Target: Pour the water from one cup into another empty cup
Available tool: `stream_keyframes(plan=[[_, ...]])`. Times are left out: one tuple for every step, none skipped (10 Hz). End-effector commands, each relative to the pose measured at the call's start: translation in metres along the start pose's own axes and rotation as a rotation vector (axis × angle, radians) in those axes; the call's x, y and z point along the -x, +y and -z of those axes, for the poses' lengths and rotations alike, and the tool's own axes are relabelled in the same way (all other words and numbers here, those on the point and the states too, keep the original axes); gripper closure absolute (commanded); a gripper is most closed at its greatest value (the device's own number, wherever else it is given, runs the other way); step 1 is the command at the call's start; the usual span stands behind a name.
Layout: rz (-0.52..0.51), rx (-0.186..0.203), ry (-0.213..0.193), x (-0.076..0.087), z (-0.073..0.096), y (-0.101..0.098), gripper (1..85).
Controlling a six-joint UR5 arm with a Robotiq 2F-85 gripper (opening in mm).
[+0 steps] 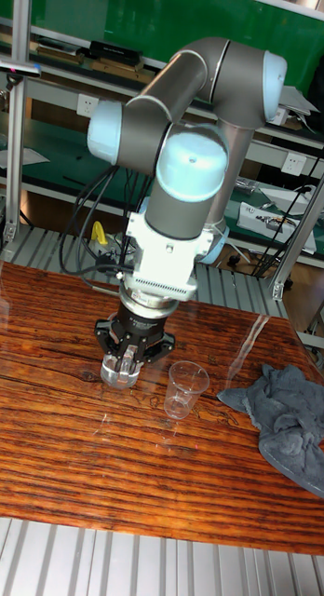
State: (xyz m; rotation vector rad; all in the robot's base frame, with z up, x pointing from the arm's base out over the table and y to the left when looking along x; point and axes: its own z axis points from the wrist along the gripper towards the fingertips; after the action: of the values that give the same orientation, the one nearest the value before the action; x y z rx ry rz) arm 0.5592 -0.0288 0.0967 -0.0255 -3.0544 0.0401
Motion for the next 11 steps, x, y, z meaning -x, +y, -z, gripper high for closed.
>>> stream_keyframes(plan=[[0.072,0.009,-0.023,0.004,0.034,0.003,84.7],[0.108,-0.004,-0.047,0.007,0.045,0.0,84.7],[0.136,0.003,-0.072,0.01,0.056,0.003,84.7],[0.181,0.004,-0.112,0.015,0.065,0.005,84.7],[0.216,0.016,-0.143,0.018,0.072,0.012,84.7],[0.25,0.041,-0.166,0.019,0.08,0.023,84.7],[0.274,0.057,-0.182,0.017,0.089,0.034,84.7],[0.308,0.062,-0.212,0.017,0.101,0.044,84.7],[0.333,0.087,-0.244,0.017,0.109,0.055,84.7],[0.352,0.114,-0.268,0.018,0.115,0.064,84.7],[0.371,0.114,-0.287,0.019,0.119,0.065,84.7]])
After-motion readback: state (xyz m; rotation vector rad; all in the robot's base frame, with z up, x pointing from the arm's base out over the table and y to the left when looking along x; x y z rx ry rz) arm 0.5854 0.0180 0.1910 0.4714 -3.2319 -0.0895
